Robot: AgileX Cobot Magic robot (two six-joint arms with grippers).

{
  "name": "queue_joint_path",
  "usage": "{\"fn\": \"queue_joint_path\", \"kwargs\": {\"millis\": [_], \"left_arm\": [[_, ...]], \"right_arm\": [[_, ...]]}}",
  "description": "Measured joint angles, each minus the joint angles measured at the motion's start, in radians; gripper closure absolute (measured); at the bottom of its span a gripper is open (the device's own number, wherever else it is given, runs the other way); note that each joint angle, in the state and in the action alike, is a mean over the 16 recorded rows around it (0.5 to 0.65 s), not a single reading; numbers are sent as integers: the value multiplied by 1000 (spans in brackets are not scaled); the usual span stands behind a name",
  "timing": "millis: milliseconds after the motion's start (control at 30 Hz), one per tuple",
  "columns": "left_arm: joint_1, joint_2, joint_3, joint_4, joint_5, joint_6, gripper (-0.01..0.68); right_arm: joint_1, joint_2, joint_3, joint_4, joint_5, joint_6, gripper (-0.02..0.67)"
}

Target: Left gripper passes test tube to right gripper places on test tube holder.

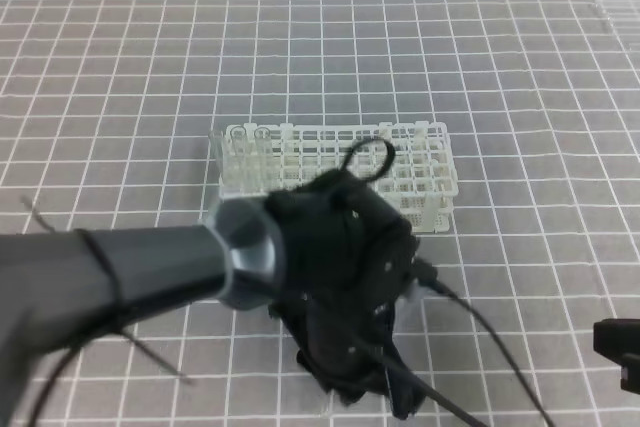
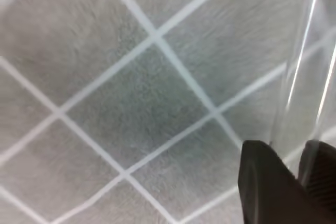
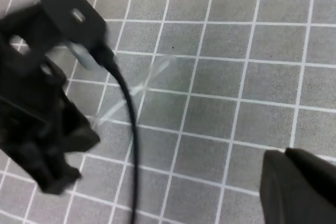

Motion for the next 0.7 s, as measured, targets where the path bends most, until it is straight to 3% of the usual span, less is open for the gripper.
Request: {"fn": "queue_joint_path", "kwargs": {"millis": [333, 700], "left_arm": [[8, -195, 56, 24, -127, 49, 614], [92, -547, 440, 23, -485, 42, 614]], "right_arm": [[0, 0, -34, 19, 78, 1, 662], [29, 57, -118, 94, 136, -15, 662]]}}
